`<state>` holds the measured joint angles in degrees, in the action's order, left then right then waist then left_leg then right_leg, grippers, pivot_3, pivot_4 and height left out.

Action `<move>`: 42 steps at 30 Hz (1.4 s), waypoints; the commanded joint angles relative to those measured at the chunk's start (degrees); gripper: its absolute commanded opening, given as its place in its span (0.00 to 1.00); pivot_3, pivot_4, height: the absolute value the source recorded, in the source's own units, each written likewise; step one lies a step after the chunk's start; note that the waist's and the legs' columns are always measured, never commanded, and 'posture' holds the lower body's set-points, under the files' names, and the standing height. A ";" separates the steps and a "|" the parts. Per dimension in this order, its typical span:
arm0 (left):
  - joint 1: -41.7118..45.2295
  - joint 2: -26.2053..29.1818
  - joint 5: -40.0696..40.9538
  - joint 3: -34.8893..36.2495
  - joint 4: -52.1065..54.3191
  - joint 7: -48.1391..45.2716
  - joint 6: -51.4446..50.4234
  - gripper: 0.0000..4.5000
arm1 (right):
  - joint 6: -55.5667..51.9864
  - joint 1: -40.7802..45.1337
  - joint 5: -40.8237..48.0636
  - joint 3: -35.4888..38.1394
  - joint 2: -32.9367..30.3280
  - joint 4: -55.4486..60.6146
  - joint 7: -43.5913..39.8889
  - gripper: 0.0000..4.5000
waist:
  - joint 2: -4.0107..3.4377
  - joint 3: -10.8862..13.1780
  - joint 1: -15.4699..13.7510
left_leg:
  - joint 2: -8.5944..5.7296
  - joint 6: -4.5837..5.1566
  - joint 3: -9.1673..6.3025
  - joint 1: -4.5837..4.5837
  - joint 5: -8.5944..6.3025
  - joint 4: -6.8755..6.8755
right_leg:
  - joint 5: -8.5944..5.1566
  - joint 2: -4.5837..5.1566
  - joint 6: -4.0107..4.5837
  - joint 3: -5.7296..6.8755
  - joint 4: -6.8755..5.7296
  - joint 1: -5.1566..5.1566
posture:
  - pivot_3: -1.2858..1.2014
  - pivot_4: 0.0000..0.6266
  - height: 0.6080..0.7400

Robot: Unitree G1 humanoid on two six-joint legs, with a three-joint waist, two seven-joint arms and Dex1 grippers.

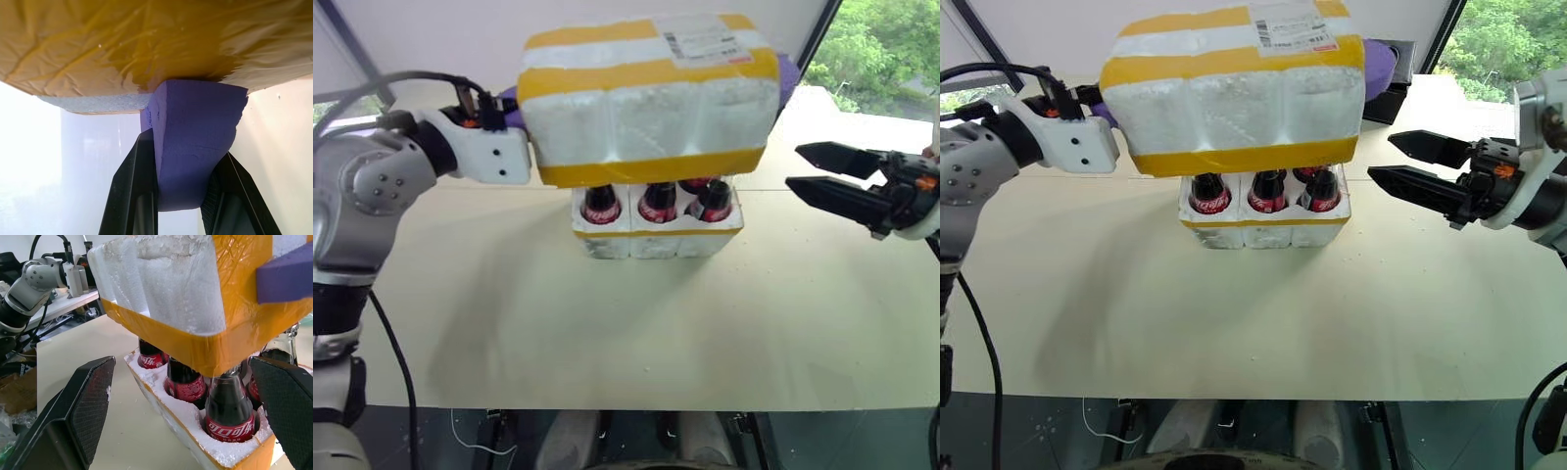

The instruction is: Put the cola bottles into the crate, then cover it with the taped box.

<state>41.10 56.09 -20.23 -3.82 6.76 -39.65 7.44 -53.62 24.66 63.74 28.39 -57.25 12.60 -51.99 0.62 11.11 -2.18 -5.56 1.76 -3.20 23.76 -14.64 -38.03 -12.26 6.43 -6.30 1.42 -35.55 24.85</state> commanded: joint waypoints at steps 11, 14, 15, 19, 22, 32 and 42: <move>3.16 1.06 -0.57 -0.23 4.66 -7.43 -1.74 0.17 | 1.78 -0.50 0.30 1.76 1.51 1.12 0.70 1.00 | 0.00 0.00 0.00 | 0.00 0.01 0.00 0.00 0.00 -0.02 | 0.01 -0.01 -0.02 0.03 -0.01 -0.02 | 0.52 0.24 1.00; 2.09 1.31 -0.62 -0.16 5.04 -8.55 -2.73 0.30 | 1.94 -0.64 0.31 1.76 1.58 1.19 0.99 1.00 | 0.00 0.00 0.02 | 0.00 0.01 0.00 0.00 0.00 -0.02 | 0.01 -0.02 -0.02 0.02 -0.02 -0.02 | 0.52 0.24 1.00; 1.79 1.36 -0.67 -0.20 5.06 -8.72 -2.67 0.34 | 2.00 -0.66 0.26 1.74 1.60 1.18 1.04 1.00 | 0.00 0.00 0.07 | 0.00 0.01 0.00 0.00 0.00 -0.02 | 0.01 -0.02 -0.02 0.02 -0.02 -0.02 | 0.52 0.24 1.00; 0.86 1.45 -1.61 -0.24 5.01 -8.70 -2.76 0.75 | 2.29 -0.78 0.18 1.68 1.68 1.11 1.25 1.00 | 0.00 0.00 0.06 | 0.00 0.01 -0.01 0.00 0.00 -0.02 | 0.01 -0.03 -0.02 0.03 -0.03 -0.01 | 0.52 0.24 1.00; -0.68 2.43 -2.53 -0.26 4.58 -8.68 -2.17 0.99 | 2.39 -0.72 0.20 1.56 1.70 1.01 1.46 1.00 | 0.00 0.00 0.05 | 0.00 0.01 0.00 0.00 0.00 -0.02 | 0.01 -0.03 -0.02 0.02 -0.02 -0.02 | 0.52 0.24 1.00; -16.44 3.38 7.37 10.23 3.97 -6.74 4.14 0.99 | 2.94 -2.13 -1.47 1.10 1.21 0.91 0.67 1.00 | -0.02 0.00 0.00 | 0.04 0.03 -0.01 -0.01 -0.01 -0.01 | 0.01 -0.02 -0.01 -0.01 -0.02 0.01 | 0.52 0.24 1.00; -21.11 4.18 72.15 32.81 6.56 -23.78 -57.42 0.99 | 3.67 -2.34 -4.84 -0.77 0.90 -0.55 -1.94 1.00 | 0.00 0.01 1.15 | 0.09 0.03 -0.04 -0.01 -0.02 -0.05 | 0.00 -0.09 -0.01 0.04 -0.11 0.04 | 0.52 0.24 1.00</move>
<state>18.07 57.74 38.92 22.94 12.72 -60.86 -38.84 -51.15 22.08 59.40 27.22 -55.23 11.87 -52.89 0.62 11.12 -1.02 -5.46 1.79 -3.26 23.75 -14.66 -38.09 -12.26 6.31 -6.31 1.47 -35.68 24.87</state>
